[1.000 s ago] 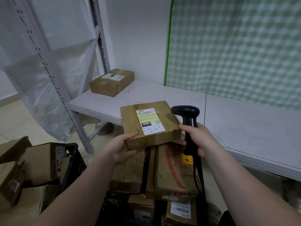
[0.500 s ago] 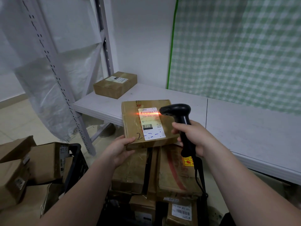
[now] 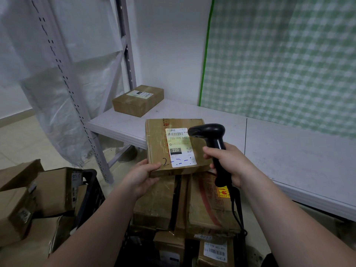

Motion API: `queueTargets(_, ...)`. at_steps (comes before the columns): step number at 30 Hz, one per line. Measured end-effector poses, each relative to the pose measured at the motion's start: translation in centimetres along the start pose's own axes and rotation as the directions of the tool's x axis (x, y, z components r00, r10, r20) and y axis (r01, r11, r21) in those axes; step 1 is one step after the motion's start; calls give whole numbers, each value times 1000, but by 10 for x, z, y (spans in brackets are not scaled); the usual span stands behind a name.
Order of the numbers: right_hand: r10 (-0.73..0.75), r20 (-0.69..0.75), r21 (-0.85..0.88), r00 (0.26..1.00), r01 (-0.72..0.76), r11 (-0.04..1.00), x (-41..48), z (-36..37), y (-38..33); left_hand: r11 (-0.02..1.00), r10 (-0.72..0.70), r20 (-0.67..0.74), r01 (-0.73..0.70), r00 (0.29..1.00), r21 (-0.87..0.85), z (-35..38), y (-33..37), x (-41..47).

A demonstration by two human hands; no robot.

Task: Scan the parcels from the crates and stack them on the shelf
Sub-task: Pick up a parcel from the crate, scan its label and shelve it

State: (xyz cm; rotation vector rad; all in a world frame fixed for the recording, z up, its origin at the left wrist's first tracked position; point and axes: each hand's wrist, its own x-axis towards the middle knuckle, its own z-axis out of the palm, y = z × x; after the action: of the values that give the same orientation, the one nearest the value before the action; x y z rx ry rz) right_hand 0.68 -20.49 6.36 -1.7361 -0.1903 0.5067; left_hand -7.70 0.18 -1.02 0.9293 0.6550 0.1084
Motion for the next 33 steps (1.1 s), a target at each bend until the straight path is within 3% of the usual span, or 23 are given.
queueTargets(12, -12, -11, -11, 1000, 12, 1000, 13, 4, -5, 999, -31, -94, 29, 995, -18, -2, 17, 2)
queueTargets(23, 7, -8, -6, 1000, -7, 1000, 45, 11, -15, 991, 84, -327, -113, 941, -70, 11, 71, 44)
queueTargets(33, 38, 17, 12, 999, -38, 999, 106, 20, -47, 952, 182, -318, -247, 930, -181, 25, 141, 86)
